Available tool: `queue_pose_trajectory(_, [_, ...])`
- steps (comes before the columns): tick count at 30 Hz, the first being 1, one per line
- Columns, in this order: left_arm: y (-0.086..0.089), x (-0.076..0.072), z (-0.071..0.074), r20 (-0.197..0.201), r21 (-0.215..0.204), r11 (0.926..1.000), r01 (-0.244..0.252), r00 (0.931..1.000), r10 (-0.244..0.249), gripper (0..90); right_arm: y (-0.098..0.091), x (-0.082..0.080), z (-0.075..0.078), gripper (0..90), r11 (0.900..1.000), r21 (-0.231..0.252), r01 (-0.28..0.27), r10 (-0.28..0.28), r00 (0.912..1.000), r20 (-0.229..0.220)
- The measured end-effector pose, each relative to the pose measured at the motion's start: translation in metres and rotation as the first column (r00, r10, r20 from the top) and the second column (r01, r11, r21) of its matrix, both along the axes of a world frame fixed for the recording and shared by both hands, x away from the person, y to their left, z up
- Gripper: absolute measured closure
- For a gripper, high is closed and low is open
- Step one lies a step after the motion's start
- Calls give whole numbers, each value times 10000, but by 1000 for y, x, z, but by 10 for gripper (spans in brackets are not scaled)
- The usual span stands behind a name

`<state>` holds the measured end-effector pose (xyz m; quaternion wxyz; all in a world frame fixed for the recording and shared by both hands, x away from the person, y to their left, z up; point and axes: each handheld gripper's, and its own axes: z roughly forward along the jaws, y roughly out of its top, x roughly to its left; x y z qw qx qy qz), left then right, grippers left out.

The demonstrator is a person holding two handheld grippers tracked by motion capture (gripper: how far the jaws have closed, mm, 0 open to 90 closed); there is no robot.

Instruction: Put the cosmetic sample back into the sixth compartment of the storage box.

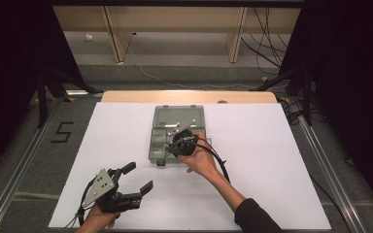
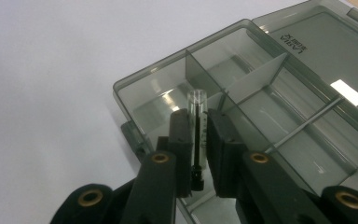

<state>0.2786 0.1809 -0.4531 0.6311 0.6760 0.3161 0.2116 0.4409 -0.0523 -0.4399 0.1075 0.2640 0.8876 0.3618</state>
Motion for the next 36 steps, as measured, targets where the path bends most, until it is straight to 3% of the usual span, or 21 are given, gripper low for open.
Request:
queue_pose_trajectory(6, [-1,0,0,85,-131,9999,40,10000,-39,150,0,3,-4,805,9998,67,191,-192,9998,33])
queue_pose_trajectory(7, [0,0,0,88,-149,9999,50,9999,-49,150,0,3,-5,737,9996,122,239,-239,9997,-5])
queue_pose_trajectory(8, [0,0,0,88,-149,9999,50,9999,-49,150,0,3,-5,737,9996,122,239,-239,9997,-5])
queue_pose_trajectory(9, [0,0,0,86,-140,9999,56,9999,-54,150,-1,4,-1,635,9993,21,374,-374,9993,46])
queue_pose_trajectory(18, [-1,0,0,106,-168,9998,74,9999,-73,150,-9,-1,15,502,9953,706,664,-667,9978,13])
queue_pose_trajectory(19, [0,0,0,102,-147,9999,70,9999,-68,150,-9,0,16,480,9963,738,431,-463,9981,417])
queue_pose_trajectory(22, [0,1,0,107,-122,9999,63,9999,-62,150,-7,-3,18,445,9960,786,422,-444,9987,258])
queue_pose_trajectory(23, [0,1,0,102,-123,9999,58,9999,-57,151,-7,-5,21,416,9965,823,150,-167,9997,197])
queue_pose_trajectory(24, [0,1,0,111,-88,9999,75,9999,-74,150,-6,-6,20,399,9958,890,203,-243,9987,441])
queue_pose_trajectory(32, [1,0,1,76,11,10000,-2,10000,2,150,-12,-13,30,332,9931,1125,-320,237,9970,743])
queue_pose_trajectory(35, [1,1,0,118,-57,10000,51,9999,-51,150,-17,-19,37,321,9905,1338,-315,207,9965,812])
queue_pose_trajectory(36, [1,0,0,78,18,10000,2,10000,-2,150,-19,-21,41,320,9871,1556,-379,219,9944,1033])
